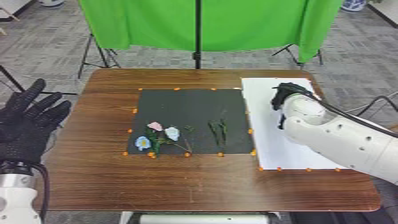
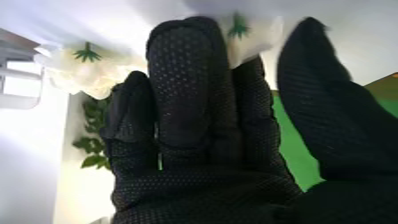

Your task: Arrange flowers

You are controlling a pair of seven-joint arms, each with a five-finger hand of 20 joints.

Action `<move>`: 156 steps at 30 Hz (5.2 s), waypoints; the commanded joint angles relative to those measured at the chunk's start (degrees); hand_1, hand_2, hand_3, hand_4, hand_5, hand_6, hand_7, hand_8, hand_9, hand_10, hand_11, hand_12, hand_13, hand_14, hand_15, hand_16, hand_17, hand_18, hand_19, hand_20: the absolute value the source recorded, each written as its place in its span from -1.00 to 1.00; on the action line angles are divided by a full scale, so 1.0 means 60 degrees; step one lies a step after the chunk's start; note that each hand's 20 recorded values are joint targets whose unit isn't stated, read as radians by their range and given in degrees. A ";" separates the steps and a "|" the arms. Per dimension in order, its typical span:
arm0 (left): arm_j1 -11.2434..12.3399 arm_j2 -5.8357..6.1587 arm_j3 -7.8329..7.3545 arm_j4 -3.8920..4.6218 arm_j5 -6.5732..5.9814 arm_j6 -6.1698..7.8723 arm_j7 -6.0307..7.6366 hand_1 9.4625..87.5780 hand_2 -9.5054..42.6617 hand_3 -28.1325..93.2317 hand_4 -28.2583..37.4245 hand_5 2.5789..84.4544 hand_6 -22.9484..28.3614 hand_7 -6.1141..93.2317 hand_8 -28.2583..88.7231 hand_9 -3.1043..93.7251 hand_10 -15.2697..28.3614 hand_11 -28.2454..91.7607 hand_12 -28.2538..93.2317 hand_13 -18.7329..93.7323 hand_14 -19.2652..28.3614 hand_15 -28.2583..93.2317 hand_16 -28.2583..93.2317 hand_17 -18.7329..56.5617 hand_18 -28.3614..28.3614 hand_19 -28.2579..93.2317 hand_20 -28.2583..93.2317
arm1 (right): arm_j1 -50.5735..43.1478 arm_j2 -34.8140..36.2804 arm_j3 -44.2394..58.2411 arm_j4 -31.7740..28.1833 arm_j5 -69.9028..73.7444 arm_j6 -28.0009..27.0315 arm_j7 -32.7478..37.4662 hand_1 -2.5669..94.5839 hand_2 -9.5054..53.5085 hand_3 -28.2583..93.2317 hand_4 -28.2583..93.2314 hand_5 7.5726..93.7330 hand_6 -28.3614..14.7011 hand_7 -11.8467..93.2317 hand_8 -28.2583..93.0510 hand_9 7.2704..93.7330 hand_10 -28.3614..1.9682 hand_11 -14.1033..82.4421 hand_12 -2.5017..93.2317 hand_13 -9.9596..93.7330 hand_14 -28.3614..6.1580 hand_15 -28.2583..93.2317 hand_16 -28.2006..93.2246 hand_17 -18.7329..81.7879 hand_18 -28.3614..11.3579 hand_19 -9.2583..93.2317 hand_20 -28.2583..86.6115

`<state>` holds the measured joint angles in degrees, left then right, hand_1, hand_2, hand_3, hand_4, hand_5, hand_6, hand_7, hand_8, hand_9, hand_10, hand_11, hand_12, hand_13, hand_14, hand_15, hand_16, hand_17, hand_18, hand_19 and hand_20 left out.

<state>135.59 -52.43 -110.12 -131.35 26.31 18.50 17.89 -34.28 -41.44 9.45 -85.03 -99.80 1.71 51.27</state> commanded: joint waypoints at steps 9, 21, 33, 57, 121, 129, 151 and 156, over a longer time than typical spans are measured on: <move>0.0191 -0.0158 -0.0039 -0.0025 0.0102 -0.0058 -0.0098 -0.73 -0.35 0.72 -1.00 -0.30 0.16 -0.66 -0.65 -0.34 0.54 -0.12 -0.34 -0.27 0.93 0.32 -0.69 -0.73 0.96 0.44 -0.41 | 0.0439 0.0089 -0.1191 -0.0141 -0.1123 0.2242 0.0298 0.19 -1.00 0.65 -1.00 0.70 0.43 -0.24 -0.51 0.98 0.59 -0.50 -0.25 0.81 0.60 0.51 -0.23 0.31 -0.36 1.00 0.09; 0.0164 -0.0011 -0.0043 -0.0139 0.0178 -0.0076 -0.0120 -0.73 -0.35 0.72 -1.00 -0.30 0.16 -0.66 -0.65 -0.34 0.54 -0.11 -0.34 -0.27 0.93 0.32 -0.69 -0.73 0.96 0.44 -0.41 | 0.2351 -0.1635 -0.2143 -0.1407 -0.1993 0.3435 -0.1005 0.20 -1.00 0.67 -1.00 0.74 0.37 -0.28 -0.48 1.00 0.54 -0.46 -0.24 0.83 0.61 0.52 -0.22 0.33 -0.37 1.00 0.15; -0.0391 0.0256 0.0212 -0.0071 0.0274 -0.0240 -0.0142 -0.73 -0.35 0.72 -1.00 -0.30 0.16 -0.66 -0.65 -0.34 0.54 -0.12 -0.34 -0.27 0.93 0.32 -0.69 -0.73 0.96 0.44 -0.41 | 0.2071 -0.3701 -0.2969 -0.1207 -0.1768 0.2937 -0.1109 0.20 -1.00 0.67 -1.00 0.75 0.37 -0.30 -0.46 1.00 0.53 -0.46 -0.25 0.82 0.60 0.53 -0.21 0.33 -0.37 1.00 0.16; -0.0800 0.0379 0.0331 0.0132 0.0362 -0.0442 -0.0397 -0.73 -0.35 0.72 -1.00 -0.30 0.16 -0.66 -0.65 -0.34 0.54 -0.12 -0.34 -0.27 0.93 0.32 -0.69 -0.73 0.96 0.44 -0.41 | 0.1581 -0.3938 -0.3539 -0.1147 -0.1425 0.2081 -0.0629 0.16 -1.00 0.68 -1.00 0.71 0.43 -0.30 -0.48 1.00 0.53 -0.46 -0.25 0.81 0.56 0.53 -0.21 0.31 -0.39 1.00 0.17; 0.0634 -0.0204 -0.0154 -0.0359 0.0240 0.0104 -0.0004 -0.71 -0.34 0.72 -1.00 -0.30 0.17 -0.66 -0.65 -0.34 0.55 -0.11 -0.34 -0.27 0.93 0.32 -0.69 -0.73 0.96 0.44 -0.42 | 0.1218 0.1075 -0.0713 -0.2287 -0.0298 0.2490 -0.0103 -0.49 -0.62 0.74 -0.95 0.12 0.14 -0.51 -0.72 0.30 -0.32 -0.35 -0.66 0.49 -0.02 0.52 -0.32 0.10 -0.60 1.00 -0.13; 0.0436 -0.0099 0.0024 -0.0283 0.0223 0.0037 -0.0066 -0.71 -0.33 0.72 -1.00 -0.30 0.17 -0.66 -0.65 -0.34 0.55 -0.11 -0.34 -0.27 0.93 0.32 -0.69 -0.73 0.96 0.44 -0.42 | 0.1364 0.1901 -0.1013 -0.1476 0.0228 0.2186 0.0327 -0.49 -0.63 0.75 -0.95 0.03 0.13 -0.50 -0.72 0.17 -0.35 -0.37 -0.66 0.43 -0.04 0.54 -0.34 0.08 -0.57 1.00 -0.17; 0.0133 -0.0042 0.0390 -0.0120 0.0146 -0.0034 0.0061 -0.72 -0.33 0.72 -1.00 -0.30 0.17 -0.66 -0.65 -0.34 0.55 -0.11 -0.34 -0.27 0.93 0.33 -0.69 -0.73 0.96 0.45 -0.42 | -0.0019 0.1781 0.0534 0.0228 0.0878 -0.1231 -0.0415 -0.47 -0.83 0.79 -0.99 -0.39 0.31 -0.51 -0.72 -0.22 -0.35 -0.50 -0.66 0.30 -0.06 0.63 -0.40 0.03 -0.51 1.00 -0.20; 0.0137 -0.0101 0.0352 -0.0143 0.0155 0.0006 0.0027 -0.72 -0.33 0.72 -1.00 -0.30 0.17 -0.66 -0.65 -0.33 0.55 -0.11 -0.34 -0.27 0.93 0.33 -0.69 -0.73 0.96 0.45 -0.42 | 0.0170 0.1784 0.0117 0.0233 0.0526 -0.1172 -0.0747 -0.42 -0.88 0.80 -1.00 -0.43 0.41 -0.49 -0.73 -0.19 -0.23 -0.49 -0.66 0.31 -0.01 0.64 -0.41 0.03 -0.51 1.00 -0.21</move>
<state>135.93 -52.61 -108.06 -132.43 27.64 18.39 18.08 -34.33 -30.50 13.03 -83.62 -94.18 -6.36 49.17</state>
